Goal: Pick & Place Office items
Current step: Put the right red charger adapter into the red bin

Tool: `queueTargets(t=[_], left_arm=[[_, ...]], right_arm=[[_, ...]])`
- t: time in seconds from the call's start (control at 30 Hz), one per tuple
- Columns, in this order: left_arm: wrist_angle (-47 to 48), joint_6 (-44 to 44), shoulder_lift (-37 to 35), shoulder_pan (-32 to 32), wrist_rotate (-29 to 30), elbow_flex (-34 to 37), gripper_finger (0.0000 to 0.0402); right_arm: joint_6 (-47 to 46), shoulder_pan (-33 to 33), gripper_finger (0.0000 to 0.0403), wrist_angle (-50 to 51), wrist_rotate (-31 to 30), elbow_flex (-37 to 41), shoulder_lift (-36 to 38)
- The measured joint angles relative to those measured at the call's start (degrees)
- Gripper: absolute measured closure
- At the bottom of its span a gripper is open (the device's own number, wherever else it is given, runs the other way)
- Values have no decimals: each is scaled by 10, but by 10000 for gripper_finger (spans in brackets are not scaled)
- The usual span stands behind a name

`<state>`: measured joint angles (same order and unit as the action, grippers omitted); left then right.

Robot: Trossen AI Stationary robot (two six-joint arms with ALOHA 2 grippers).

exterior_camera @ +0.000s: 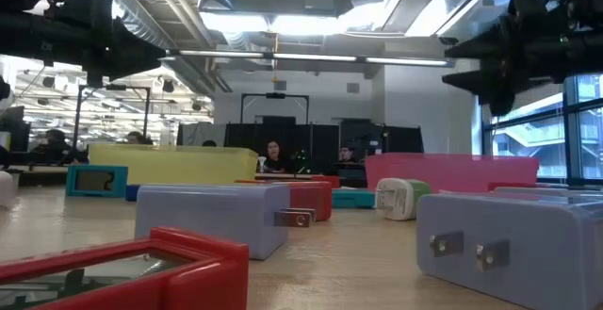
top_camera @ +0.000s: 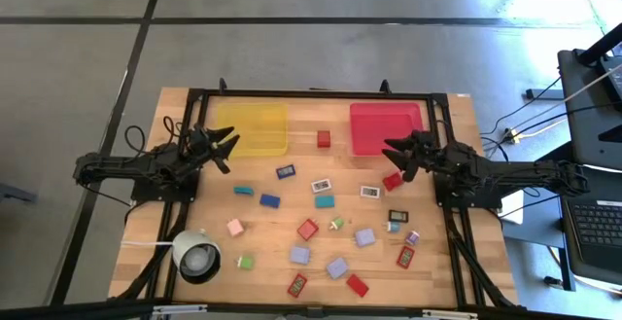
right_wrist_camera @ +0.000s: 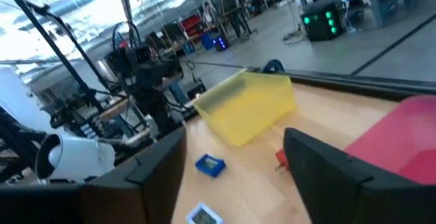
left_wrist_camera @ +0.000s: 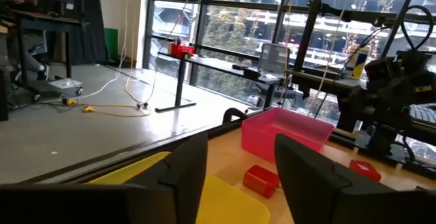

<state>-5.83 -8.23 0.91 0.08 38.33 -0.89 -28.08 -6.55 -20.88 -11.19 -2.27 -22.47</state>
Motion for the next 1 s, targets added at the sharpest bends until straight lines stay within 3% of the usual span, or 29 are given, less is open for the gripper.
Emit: queueTargets(t=[0.2,0.4,0.6,0.77,1.0], left_arm=[[0,0,0,0,3,0,208],[1,0,0,0,34,0,206],[5,14,0,0,86,0,205],[5,20,0,0,120,0,205],[10,15,0,0,115,0,205]], right_arm=[[50,0,111,82,-17,-76,-12],[136,0,111,329,-26,-214,-75],[168,1,112,560,40,-305,-164],[178,11,112,564,112,-329,-237],[185,38,112,609,120,-408,-362]])
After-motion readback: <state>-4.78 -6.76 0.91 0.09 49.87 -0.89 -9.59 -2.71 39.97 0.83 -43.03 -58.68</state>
